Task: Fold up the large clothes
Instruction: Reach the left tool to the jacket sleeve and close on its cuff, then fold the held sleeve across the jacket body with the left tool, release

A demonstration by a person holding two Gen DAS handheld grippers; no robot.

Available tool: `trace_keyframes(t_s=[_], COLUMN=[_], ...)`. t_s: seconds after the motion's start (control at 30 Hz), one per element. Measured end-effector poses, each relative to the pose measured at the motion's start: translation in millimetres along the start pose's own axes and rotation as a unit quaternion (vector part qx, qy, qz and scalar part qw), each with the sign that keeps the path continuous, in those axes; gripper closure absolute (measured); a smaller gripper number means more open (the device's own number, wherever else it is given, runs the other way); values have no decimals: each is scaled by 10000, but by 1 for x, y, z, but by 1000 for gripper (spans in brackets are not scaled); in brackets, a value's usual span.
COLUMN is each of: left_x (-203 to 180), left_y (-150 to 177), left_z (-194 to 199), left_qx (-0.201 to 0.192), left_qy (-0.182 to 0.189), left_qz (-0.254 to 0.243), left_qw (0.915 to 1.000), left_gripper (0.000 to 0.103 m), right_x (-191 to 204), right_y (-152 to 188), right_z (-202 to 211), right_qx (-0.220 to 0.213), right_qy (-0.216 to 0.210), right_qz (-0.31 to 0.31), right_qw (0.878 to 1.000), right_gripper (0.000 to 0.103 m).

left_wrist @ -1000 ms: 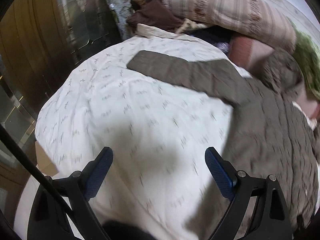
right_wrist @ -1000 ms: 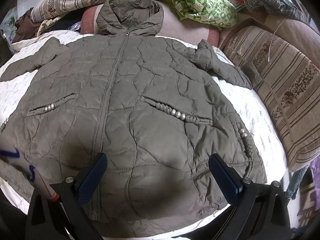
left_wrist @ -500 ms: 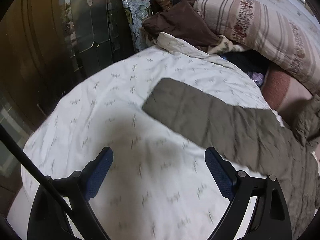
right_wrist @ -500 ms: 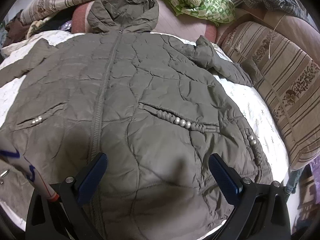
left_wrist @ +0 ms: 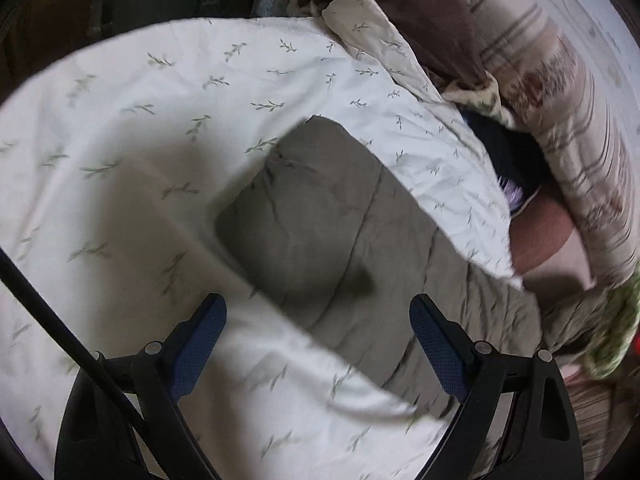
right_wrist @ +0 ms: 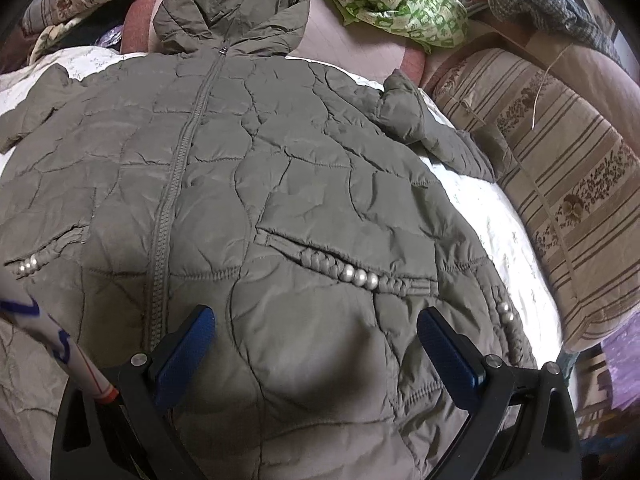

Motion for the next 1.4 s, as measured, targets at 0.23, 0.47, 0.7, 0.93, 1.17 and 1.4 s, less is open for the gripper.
trace_keyframes(t_s=[0.23, 0.47, 0.7, 0.93, 1.17, 1.4], left_x=[-5, -16, -94, -236, -328, -367], left_y=[-19, -21, 6, 103, 237, 358], left_z=[-21, -18, 48, 104, 93, 42], left_qx=[-60, 88, -235, -83, 571, 1043], left_qy=[196, -448, -210, 761, 1347, 964], left_qz=[124, -117, -882, -2264, -3160, -3752], left_qw=[9997, 9989, 9956, 9710, 9374, 9160], left_gripper=[18, 85, 88, 88, 88, 79], right_x=[6, 9, 2, -22, -69, -111], right_y=[-7, -8, -11, -5, 12, 32], right_z=[-9, -19, -4, 16, 18, 18], right_qx=[17, 66, -213, -481, -401, -363], right_qy=[94, 89, -181, -452, -617, -682], right_qz=[64, 51, -69, -394, -978, -1346], right_qw=[9999, 9999, 9996, 9970, 9925, 9879], right_gripper=[0, 0, 2, 2, 2, 2])
Point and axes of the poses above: each gripper's, at about its wrist camera, not at the fingertips, and z roughly against the way its jaws point, x to its left, y to its underside, the point moved 4 cm from there along -z, roughly the way its jaws point, and after that the axes turned 2 degrees about y, right-handed, at the moved point
